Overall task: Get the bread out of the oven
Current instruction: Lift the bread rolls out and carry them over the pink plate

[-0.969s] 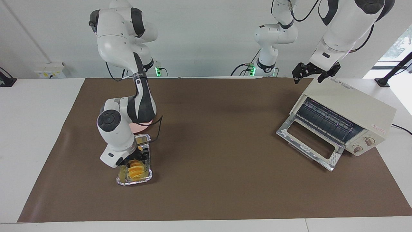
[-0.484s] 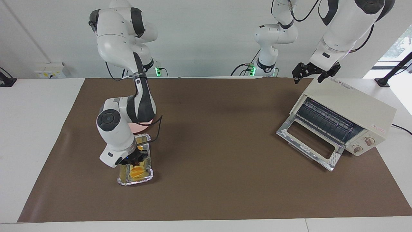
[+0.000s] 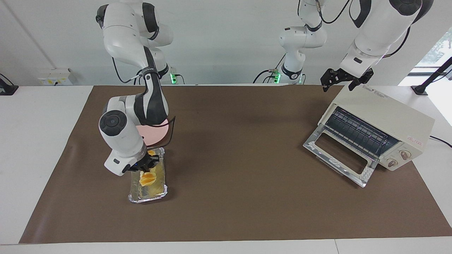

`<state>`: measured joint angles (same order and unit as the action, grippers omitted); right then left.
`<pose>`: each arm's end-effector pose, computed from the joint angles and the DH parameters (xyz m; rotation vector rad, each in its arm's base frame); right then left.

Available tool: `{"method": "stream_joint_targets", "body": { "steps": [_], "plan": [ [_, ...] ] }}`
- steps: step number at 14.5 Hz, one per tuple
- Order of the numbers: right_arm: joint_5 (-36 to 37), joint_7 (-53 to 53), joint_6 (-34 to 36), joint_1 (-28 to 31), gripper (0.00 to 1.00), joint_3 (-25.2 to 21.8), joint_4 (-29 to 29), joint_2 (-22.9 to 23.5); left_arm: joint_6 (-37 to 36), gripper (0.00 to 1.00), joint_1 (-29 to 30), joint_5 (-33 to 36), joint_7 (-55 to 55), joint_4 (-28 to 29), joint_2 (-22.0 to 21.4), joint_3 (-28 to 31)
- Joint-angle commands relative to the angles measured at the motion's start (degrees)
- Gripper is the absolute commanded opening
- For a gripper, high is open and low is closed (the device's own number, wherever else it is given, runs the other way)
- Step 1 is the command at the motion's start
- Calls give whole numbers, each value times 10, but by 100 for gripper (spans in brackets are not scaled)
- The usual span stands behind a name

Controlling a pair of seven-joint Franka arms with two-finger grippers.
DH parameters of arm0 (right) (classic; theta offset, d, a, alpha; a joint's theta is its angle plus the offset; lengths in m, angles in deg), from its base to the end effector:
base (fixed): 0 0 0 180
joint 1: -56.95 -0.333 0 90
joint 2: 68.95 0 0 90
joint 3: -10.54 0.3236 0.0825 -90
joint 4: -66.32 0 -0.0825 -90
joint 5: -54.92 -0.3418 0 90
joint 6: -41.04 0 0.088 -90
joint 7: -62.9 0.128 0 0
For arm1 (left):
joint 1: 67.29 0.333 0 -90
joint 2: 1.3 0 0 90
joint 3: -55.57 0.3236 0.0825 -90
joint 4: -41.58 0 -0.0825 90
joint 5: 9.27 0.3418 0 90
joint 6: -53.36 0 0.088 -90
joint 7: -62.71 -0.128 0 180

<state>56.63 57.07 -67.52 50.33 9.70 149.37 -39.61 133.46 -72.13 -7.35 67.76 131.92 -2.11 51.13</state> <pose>0.6540 0.0650 0.3872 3.0868 0.3327 -0.1038 0.4792 -0.0738 0.6024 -3.0752 0.1087 0.2452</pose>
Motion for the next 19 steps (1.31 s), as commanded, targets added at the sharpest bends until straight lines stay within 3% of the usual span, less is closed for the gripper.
{"method": "stream_joint_targets", "body": {
  "steps": [1,4,9,13,17,19],
  "plan": [
    [9,-9,40,2,0,3,20,-47,11,100,4,-8,3,17,-16,0],
    [8,-14,75,2,0,3,61,-102,11,100,4,-8,3,17,-16,0],
    [5,-12,39,4,0,4,236,-240,11,100,4,-8,2,17,-16,0],
    [2,-15,-96,10,0,4,445,-368,11,100,4,-8,3,17,-16,0],
    [2,-15,-249,13,0,3,601,-426,11,100,4,-8,3,16,-16,0],
    [2,-23,-290,19,0,3,633,-427,11,100,3,-8,3,17,-16,0]
  ]
}}
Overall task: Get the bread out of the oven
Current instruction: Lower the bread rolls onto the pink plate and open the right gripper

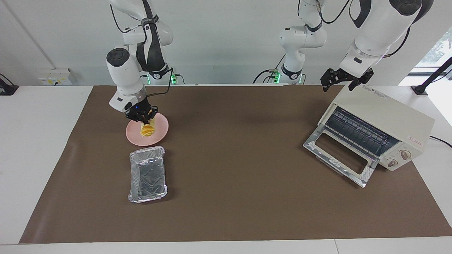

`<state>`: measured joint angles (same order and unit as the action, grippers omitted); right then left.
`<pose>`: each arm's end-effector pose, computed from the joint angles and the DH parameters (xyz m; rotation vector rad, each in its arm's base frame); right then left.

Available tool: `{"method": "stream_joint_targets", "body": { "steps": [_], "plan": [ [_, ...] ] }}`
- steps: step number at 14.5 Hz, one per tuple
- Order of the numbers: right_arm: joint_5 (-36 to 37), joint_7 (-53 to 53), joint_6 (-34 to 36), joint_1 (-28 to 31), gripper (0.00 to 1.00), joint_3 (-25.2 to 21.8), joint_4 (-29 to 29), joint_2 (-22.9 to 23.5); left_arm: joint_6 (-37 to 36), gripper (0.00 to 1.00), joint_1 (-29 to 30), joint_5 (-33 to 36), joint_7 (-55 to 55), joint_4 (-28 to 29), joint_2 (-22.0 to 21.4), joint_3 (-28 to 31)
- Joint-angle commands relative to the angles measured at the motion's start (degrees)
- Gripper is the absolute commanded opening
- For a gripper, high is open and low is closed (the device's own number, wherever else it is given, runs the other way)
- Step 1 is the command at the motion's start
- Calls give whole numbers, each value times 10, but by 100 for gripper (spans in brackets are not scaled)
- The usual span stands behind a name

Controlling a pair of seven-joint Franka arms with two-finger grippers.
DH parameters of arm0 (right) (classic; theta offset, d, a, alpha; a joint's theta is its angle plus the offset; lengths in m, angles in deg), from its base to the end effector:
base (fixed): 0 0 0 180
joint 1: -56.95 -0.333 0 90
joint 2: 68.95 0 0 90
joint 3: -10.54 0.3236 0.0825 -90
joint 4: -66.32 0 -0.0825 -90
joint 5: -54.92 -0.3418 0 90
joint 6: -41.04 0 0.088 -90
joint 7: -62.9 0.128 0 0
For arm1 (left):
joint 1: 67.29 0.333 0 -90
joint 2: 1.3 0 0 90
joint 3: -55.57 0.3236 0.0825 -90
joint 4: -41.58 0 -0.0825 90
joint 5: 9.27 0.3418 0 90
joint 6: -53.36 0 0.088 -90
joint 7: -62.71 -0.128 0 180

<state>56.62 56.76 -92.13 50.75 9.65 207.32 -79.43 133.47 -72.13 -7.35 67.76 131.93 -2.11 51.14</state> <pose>0.4278 0.0387 0.3831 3.1023 0.3424 0.0720 0.4793 -0.0737 0.6024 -3.0752 0.1085 0.2453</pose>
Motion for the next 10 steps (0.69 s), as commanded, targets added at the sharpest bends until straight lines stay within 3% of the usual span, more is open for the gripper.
{"method": "stream_joint_targets", "body": {
  "steps": [1,3,9,10],
  "plan": [
    [2,-20,-61,19,0,4,65,-26,11,100,4,-8,3,16,-16,1],
    [2,-20,-96,20,0,4,88,-25,11,100,4,-8,3,17,-16,0],
    [2,-21,-97,20,0,4,91,-24,11,100,4,-8,3,17,-16,0],
    [2,-21,-97,20,20,4,90,-24,11,100,4,-8,3,17,-16,0]
  ]
}}
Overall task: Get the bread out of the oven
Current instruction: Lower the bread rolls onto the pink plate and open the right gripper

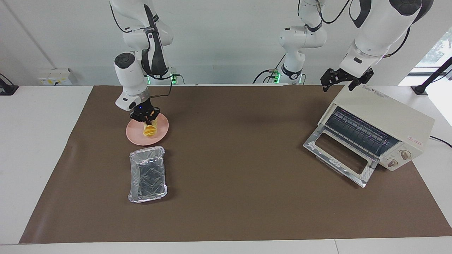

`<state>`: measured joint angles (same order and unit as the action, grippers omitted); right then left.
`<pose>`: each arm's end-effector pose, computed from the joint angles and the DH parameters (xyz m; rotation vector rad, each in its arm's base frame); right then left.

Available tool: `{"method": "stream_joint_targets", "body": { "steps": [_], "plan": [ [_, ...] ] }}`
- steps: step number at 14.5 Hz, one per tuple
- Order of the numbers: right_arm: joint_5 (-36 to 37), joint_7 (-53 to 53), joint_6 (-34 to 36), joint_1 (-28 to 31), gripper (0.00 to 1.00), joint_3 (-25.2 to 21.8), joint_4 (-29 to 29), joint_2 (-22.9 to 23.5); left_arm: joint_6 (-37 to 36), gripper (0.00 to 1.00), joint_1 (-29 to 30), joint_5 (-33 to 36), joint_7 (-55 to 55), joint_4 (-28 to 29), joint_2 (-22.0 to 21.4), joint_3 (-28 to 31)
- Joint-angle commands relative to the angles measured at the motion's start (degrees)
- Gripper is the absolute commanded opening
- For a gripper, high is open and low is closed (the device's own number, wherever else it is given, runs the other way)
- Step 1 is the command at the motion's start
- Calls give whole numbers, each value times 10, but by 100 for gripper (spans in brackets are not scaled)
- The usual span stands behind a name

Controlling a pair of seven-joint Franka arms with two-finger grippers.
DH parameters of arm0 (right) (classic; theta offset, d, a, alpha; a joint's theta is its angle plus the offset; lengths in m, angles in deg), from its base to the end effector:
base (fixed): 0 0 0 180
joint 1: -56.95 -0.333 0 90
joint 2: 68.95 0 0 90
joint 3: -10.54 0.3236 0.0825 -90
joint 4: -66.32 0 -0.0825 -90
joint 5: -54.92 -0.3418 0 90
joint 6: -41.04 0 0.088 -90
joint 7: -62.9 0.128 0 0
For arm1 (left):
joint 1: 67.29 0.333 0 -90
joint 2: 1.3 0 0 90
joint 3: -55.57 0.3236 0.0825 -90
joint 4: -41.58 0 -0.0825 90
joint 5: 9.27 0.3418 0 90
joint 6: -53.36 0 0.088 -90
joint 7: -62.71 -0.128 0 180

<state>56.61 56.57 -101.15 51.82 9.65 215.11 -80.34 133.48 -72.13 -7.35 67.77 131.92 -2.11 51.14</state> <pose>0.4063 0.0299 0.3506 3.1047 0.3228 0.1301 0.4793 -0.0737 0.6024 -3.0753 0.1082 0.2447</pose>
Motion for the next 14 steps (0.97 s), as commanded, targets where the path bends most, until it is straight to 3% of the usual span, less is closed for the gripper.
{"method": "stream_joint_targets", "body": {
  "steps": [1,3,6,14],
  "plan": [
    [2,-19,-6,9,41,4,12,-14,11,100,4,-8,3,16,-16,0],
    [2,-19,-4,10,100,4,8,-13,11,100,4,-8,3,17,-16,0],
    [2,-23,16,11,100,4,-23,1,11,100,4,-8,3,16,-16,0],
    [2,-24,168,28,100,2,-197,44,11,100,4,-8,3,17,-16,0]
  ]
}}
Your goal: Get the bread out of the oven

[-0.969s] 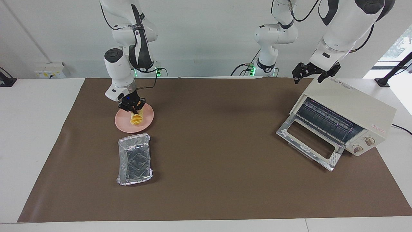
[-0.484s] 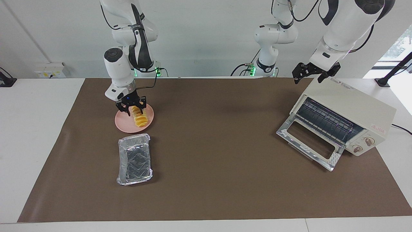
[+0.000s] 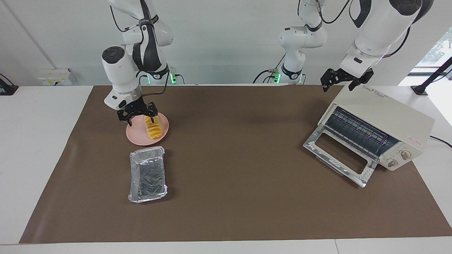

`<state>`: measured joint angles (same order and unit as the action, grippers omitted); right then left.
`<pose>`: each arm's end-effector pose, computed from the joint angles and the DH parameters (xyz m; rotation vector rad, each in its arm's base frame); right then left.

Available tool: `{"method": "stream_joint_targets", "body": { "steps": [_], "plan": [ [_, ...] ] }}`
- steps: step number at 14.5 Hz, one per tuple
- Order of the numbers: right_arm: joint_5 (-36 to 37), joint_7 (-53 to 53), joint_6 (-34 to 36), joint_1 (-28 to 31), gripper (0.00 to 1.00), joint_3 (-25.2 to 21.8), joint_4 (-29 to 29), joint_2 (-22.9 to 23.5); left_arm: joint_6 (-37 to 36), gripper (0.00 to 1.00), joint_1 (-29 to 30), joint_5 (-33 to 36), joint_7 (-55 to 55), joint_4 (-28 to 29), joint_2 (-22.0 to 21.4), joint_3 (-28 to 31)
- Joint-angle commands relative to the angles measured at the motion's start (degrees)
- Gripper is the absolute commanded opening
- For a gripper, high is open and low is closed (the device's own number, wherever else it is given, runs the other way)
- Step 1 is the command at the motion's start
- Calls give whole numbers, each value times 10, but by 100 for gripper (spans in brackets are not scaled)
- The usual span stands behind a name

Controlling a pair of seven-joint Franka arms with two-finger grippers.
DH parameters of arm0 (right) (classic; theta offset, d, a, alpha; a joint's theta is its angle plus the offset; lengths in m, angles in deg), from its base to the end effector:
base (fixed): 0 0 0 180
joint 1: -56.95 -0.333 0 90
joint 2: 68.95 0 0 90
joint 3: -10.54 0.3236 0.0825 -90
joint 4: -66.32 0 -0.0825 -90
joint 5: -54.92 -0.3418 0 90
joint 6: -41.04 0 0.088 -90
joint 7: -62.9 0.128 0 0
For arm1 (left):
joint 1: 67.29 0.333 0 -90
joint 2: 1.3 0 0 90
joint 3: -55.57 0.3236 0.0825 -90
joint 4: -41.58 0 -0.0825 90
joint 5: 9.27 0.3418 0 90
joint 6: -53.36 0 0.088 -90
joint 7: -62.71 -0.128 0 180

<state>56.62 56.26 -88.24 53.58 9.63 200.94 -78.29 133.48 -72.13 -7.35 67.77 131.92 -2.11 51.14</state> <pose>0.4519 0.0180 0.4141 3.1040 0.2753 0.1076 0.4793 -0.0737 0.6024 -3.0753 0.1082 0.2447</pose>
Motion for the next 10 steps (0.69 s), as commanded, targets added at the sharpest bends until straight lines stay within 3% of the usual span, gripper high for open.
{"method": "stream_joint_targets", "body": {
  "steps": [1,5,10],
  "plan": [
    [2,-21,60,13,100,2,-75,25,11,100,4,-8,3,16,-16,0],
    [2,-24,111,27,100,2,-129,25,11,100,4,-8,3,17,-16,0],
    [2,-35,249,36,100,1,-227,25,11,100,4,-8,3,17,-16,0]
  ]
}}
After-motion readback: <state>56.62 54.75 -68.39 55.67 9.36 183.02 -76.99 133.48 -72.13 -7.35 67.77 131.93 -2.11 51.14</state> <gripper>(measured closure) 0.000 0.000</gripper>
